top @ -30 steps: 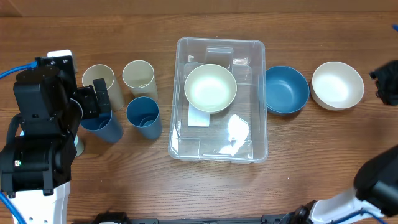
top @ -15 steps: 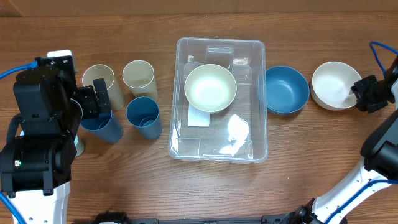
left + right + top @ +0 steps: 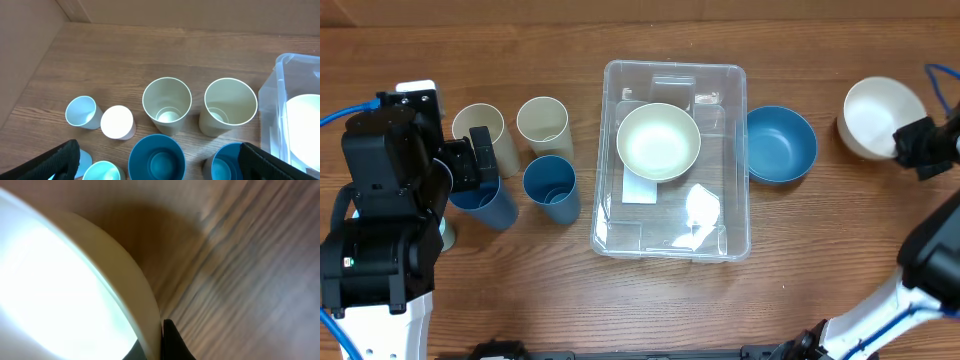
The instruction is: Pack container
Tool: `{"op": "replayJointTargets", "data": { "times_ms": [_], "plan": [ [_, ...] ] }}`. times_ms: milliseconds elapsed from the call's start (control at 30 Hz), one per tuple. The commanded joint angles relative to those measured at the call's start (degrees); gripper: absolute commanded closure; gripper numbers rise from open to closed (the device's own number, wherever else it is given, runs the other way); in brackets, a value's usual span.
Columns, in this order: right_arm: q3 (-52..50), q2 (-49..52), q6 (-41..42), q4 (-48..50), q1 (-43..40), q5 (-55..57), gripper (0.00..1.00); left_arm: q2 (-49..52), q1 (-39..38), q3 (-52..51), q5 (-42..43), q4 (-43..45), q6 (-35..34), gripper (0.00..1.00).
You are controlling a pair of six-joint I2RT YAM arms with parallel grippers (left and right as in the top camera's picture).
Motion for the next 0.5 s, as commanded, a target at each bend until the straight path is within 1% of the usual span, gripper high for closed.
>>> {"op": "replayJointTargets", "data": {
  "times_ms": [0,100,200,233,300,400,467],
  "plan": [
    [1.1,-17.1,-2.0,-1.2,9.1,-1.0,0.96,0.2,0.3,0.8,-0.3,0.3,1.2,0.0],
    [1.1,-25.7,-3.3,-3.7,21.5,2.2,0.96,0.2,0.3,0.8,-0.3,0.3,1.2,0.0],
    [1.1,-28.3,-4.2,-4.5,31.9,4.0,0.96,0.2,0.3,0.8,-0.3,0.3,1.2,0.0],
    [1.1,-28.3,-5.4,-4.9,36.9,4.0,0.96,0.2,0.3,0.8,-0.3,0.3,1.2,0.0],
    [0.8,-27.5,-5.4,-5.5,42.2,4.9,0.96,0.2,0.3,0.8,-0.3,0.3,1.2,0.0],
    [0.7,-24.0,-5.4,-5.3,48.8,5.9,0.96,0.2,0.3,0.8,-0.3,0.3,1.2,0.0],
    [0.7,-21.0,-5.4,-5.0,51.6,5.9,0.96,0.2,0.3,0.8,-0.3,0.3,1.2,0.0]
  ]
}}
